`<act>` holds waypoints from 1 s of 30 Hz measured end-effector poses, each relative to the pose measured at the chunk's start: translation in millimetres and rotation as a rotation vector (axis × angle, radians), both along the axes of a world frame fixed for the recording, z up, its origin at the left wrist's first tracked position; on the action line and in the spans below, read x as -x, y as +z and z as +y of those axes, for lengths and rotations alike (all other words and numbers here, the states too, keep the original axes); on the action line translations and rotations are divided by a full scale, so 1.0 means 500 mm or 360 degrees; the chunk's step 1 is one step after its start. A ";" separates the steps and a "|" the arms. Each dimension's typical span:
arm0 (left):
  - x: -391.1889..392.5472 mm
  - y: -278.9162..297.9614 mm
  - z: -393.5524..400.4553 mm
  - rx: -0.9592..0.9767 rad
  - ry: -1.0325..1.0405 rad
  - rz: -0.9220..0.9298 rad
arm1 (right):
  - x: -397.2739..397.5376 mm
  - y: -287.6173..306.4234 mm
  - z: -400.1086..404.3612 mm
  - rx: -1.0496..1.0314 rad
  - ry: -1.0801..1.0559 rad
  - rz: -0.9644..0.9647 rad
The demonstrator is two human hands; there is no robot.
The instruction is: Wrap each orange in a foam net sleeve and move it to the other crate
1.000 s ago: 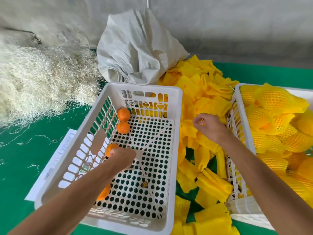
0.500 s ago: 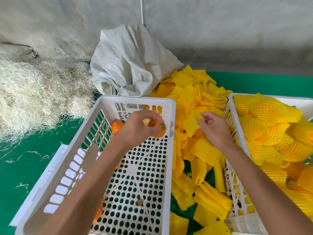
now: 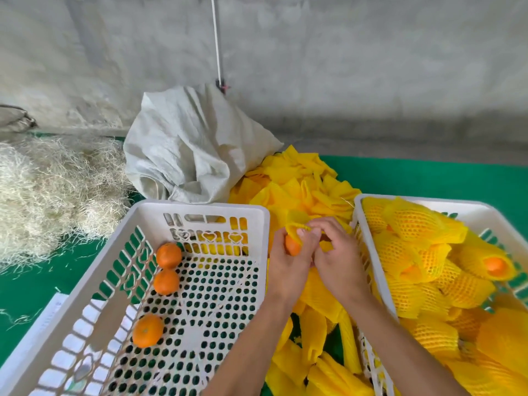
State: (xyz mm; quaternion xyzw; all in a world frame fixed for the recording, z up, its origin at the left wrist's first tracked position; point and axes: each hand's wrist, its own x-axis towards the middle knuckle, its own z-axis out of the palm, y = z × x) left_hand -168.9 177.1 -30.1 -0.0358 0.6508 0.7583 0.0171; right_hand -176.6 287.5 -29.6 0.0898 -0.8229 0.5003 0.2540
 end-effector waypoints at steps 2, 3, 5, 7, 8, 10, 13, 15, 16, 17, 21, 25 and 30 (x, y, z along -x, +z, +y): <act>0.009 -0.002 -0.005 -0.0090 0.0030 -0.0013 | 0.000 0.003 -0.005 0.0090 0.0059 -0.0071; 0.013 -0.003 -0.009 -0.0094 0.0058 -0.0004 | 0.001 0.006 -0.003 0.0198 0.0060 -0.0135; 0.018 -0.004 -0.014 -0.0063 0.0090 0.0047 | 0.003 0.008 0.006 0.0409 0.0033 -0.0223; 0.015 -0.002 -0.013 0.0024 0.0083 0.0087 | 0.014 0.007 0.021 0.0676 0.0010 -0.0401; 0.013 -0.004 -0.011 0.0111 0.0076 0.0103 | 0.017 0.006 0.030 0.0908 0.0007 -0.0512; 0.020 -0.013 -0.012 0.0372 0.0051 0.0140 | 0.028 0.013 0.040 0.1522 0.0074 -0.0733; 0.023 -0.012 -0.008 0.0307 0.0004 -0.0106 | 0.035 0.026 0.059 0.1940 0.0122 -0.0998; 0.024 0.000 -0.008 -0.0012 -0.0061 -0.0407 | 0.036 0.027 0.072 0.1812 0.0043 -0.1045; 0.024 0.006 -0.008 -0.0164 -0.0102 -0.0538 | 0.035 0.031 0.076 0.1695 -0.0049 -0.1046; 0.022 0.012 -0.009 -0.0304 -0.0153 -0.0647 | 0.036 0.032 0.081 0.1645 -0.0138 -0.1044; 0.019 0.026 -0.011 -0.0563 -0.0384 -0.0804 | 0.040 0.037 0.086 0.1550 -0.0072 -0.1152; 0.022 0.027 -0.020 -0.0809 -0.0495 -0.0785 | 0.038 0.045 0.079 0.1863 0.0163 -0.1307; 0.037 0.018 -0.021 -0.1019 -0.0194 -0.0633 | 0.041 0.020 0.063 0.1797 -0.0122 -0.0708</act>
